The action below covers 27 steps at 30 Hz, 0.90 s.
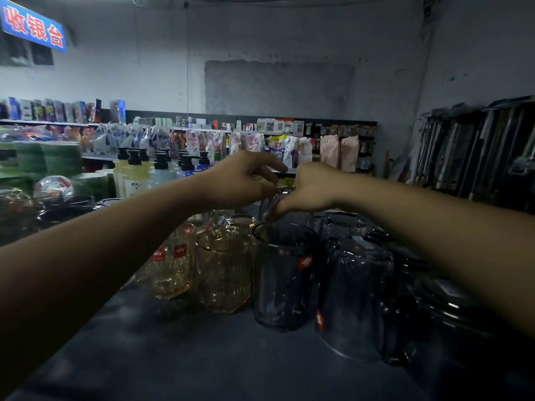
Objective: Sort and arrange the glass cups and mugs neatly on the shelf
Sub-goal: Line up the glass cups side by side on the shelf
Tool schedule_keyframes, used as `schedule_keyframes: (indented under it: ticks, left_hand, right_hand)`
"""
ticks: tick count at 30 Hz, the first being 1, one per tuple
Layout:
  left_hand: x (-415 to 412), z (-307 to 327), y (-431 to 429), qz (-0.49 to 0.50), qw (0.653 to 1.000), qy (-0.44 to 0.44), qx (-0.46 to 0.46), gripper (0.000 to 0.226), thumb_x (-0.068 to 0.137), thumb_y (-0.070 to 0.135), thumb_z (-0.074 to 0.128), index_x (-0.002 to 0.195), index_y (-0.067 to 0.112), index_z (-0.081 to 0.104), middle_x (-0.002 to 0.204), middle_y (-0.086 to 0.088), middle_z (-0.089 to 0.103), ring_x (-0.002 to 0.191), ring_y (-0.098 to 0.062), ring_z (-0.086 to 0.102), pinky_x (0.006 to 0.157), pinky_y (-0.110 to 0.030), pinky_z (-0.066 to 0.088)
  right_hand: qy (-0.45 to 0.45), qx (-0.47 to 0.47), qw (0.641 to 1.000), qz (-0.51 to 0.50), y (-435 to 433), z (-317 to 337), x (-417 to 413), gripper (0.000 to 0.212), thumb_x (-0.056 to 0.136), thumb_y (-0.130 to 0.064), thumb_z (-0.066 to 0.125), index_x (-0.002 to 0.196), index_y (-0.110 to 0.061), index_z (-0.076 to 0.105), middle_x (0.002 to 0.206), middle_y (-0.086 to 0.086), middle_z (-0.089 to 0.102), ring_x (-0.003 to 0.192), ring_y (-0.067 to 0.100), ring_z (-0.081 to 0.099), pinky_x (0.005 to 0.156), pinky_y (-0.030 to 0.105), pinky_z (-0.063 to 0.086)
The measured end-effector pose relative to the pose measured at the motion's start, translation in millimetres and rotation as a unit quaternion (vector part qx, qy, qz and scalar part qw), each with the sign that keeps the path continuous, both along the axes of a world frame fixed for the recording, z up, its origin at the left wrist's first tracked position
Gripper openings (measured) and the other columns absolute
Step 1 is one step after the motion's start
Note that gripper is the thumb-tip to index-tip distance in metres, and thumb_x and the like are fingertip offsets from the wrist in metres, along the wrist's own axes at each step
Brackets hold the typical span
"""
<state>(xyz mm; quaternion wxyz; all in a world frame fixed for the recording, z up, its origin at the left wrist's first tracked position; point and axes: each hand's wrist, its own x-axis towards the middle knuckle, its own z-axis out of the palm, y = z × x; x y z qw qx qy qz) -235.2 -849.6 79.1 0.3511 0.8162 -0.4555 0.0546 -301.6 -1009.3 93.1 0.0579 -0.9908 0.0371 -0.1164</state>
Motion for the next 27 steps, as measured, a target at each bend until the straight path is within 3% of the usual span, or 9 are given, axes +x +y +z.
schedule_keyframes:
  ticks: [3,6,8,13,16,18,22,25,27]
  left_hand:
    - [7.5,-1.8,-0.4,-0.040,0.996,0.028,0.071,0.053,0.094,0.004,0.068,0.142,0.024,0.057,0.128,-0.003,0.070,0.106,-0.014,0.072,0.094,-0.040,0.059]
    - [13.6,-6.4,-0.4,-0.064,0.992,0.018,0.103,0.049,0.090,-0.003,0.069,0.129,0.026,0.065,0.124,-0.004,0.071,0.106,-0.015,0.072,0.096,-0.042,0.059]
    - [15.3,-8.7,-0.3,-0.077,0.991,-0.007,0.108,0.047,0.088,-0.005,0.071,0.120,0.029,0.070,0.117,0.004,0.073,0.103,-0.008,0.072,0.094,-0.035,0.059]
    - [14.2,-6.1,0.9,-0.085,0.988,-0.028,0.125,0.045,0.087,0.001,0.074,0.129,0.017,0.070,0.109,0.022,0.071,0.098,0.007,0.070,0.090,-0.018,0.054]
    - [13.0,-5.9,3.0,-0.103,0.985,-0.043,0.135,0.043,0.085,0.004,0.076,0.126,0.017,0.073,0.106,0.021,0.075,0.097,0.003,0.072,0.089,-0.018,0.057]
    - [11.6,-7.0,3.5,-0.106,0.983,-0.054,0.141,0.044,0.085,0.004,0.076,0.127,0.018,0.072,0.103,0.026,0.072,0.097,0.004,0.072,0.088,-0.016,0.057]
    - [9.4,-7.4,1.4,-0.112,0.983,-0.059,0.136,0.040,0.088,0.011,0.076,0.126,0.021,0.072,0.107,0.023,0.072,0.098,0.002,0.071,0.084,-0.015,0.058]
    - [7.4,-7.8,-2.5,-0.115,0.984,-0.056,0.123,0.032,0.092,0.028,0.069,0.123,0.019,0.073,0.117,0.011,0.073,0.099,0.001,0.070,0.084,-0.023,0.059]
    - [6.0,-8.8,-5.7,-0.114,0.984,-0.059,0.120,0.033,0.094,0.029,0.066,0.125,0.020,0.071,0.121,0.012,0.071,0.100,0.008,0.067,0.080,-0.016,0.055]
  right_hand:
    - [0.023,-0.010,1.000,0.004,-0.3,-7.7,-1.3,0.052,0.076,-0.058,0.079,0.068,-0.018,0.046,0.069,-0.001,0.045,0.060,0.012,0.043,0.049,0.027,0.031]
    - [0.045,0.001,0.999,0.029,-0.7,-13.0,-1.3,0.046,0.080,-0.051,0.080,0.066,-0.021,0.048,0.065,-0.003,0.045,0.061,0.013,0.044,0.049,0.025,0.031]
    - [0.067,-0.005,0.997,0.034,-0.5,-13.0,2.0,0.047,0.076,-0.056,0.081,0.067,-0.019,0.052,0.066,-0.002,0.048,0.063,0.016,0.047,0.051,0.027,0.034]
    - [0.100,-0.015,0.993,0.052,-2.0,-3.1,-0.9,0.052,0.079,-0.057,0.077,0.061,-0.018,0.048,0.061,-0.003,0.043,0.055,0.012,0.040,0.048,0.020,0.033]
    - [0.131,0.001,0.989,0.068,-14.2,3.9,-6.2,0.055,0.078,-0.064,0.074,0.081,-0.009,0.067,0.076,0.001,0.058,0.070,0.017,0.053,0.064,0.030,0.044]
    - [0.124,0.009,0.989,0.085,-26.5,5.7,-13.1,0.050,0.080,-0.060,0.074,0.098,-0.014,0.076,0.092,-0.003,0.070,0.087,0.018,0.065,0.079,0.038,0.051]
    - [0.028,0.099,0.989,0.105,-51.9,7.2,-39.8,0.038,0.085,-0.046,0.075,0.116,-0.024,0.072,0.111,-0.008,0.070,0.105,0.009,0.064,0.094,0.032,0.052]
    - [0.063,0.078,0.993,0.068,-72.6,6.2,-56.6,0.050,0.083,-0.046,0.076,0.126,-0.025,0.064,0.120,-0.007,0.067,0.112,0.010,0.063,0.102,0.035,0.050]
    - [0.096,0.053,0.993,0.044,-81.1,1.1,-63.5,0.055,0.081,-0.052,0.076,0.128,-0.029,0.063,0.126,-0.007,0.065,0.116,0.010,0.061,0.107,0.040,0.048]
